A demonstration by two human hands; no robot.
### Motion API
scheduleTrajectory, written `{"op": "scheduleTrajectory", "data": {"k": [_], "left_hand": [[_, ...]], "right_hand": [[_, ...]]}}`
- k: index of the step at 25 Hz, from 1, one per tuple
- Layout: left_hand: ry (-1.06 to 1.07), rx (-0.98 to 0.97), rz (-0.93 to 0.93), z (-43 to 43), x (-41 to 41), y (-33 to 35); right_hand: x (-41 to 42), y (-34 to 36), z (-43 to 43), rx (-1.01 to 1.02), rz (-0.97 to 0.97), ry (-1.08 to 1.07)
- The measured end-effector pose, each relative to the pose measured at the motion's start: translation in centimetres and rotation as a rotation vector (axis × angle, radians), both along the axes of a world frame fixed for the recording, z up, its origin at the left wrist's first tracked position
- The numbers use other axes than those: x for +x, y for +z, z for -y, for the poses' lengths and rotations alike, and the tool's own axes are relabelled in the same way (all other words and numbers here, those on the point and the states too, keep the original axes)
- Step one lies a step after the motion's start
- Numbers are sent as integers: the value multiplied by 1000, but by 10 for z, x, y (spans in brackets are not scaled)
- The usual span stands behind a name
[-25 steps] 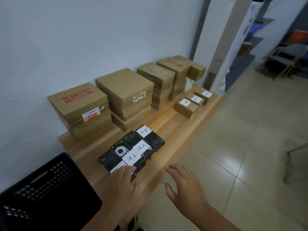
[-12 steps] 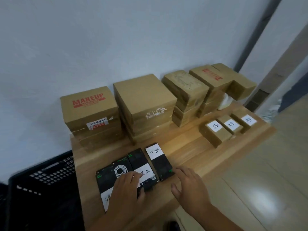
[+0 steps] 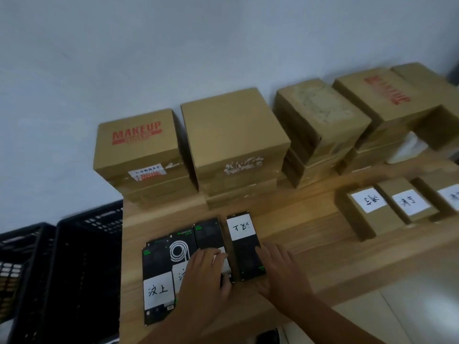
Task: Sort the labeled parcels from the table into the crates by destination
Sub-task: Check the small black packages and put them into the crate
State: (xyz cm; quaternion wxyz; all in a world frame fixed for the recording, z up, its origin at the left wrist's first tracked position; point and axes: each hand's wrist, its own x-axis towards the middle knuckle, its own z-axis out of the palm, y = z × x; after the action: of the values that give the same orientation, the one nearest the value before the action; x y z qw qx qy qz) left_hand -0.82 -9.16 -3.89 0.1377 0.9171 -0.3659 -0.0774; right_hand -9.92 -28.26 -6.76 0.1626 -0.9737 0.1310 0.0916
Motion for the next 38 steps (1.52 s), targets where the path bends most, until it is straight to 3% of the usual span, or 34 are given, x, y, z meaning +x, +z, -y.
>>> {"op": "scheduleTrajectory", "data": {"k": [9, 16, 27, 30, 32, 34, 36, 38], "left_hand": [[105, -1, -105, 5, 6, -34], [122, -16, -109, 8, 17, -30], [-165, -116, 83, 46, 32, -3], [-187, -181, 175, 54, 34, 4], [-181, -210, 177, 55, 38, 10], [-79, -271, -13, 53, 39, 17], [75, -364, -450, 53, 34, 25], [238, -494, -809, 56, 26, 31]], "right_hand": [[52, -54, -14, 152, -37, -318], [79, -52, -10, 199, -194, -320], [62, 63, 30, 143, -210, -54], [53, 87, 41, 258, -243, -70], [48, 99, 55, 482, -253, -149], [43, 114, 72, 807, -173, -319], [35, 121, 82, 1081, -56, -437], [23, 114, 78, 1141, 53, -443]]}}
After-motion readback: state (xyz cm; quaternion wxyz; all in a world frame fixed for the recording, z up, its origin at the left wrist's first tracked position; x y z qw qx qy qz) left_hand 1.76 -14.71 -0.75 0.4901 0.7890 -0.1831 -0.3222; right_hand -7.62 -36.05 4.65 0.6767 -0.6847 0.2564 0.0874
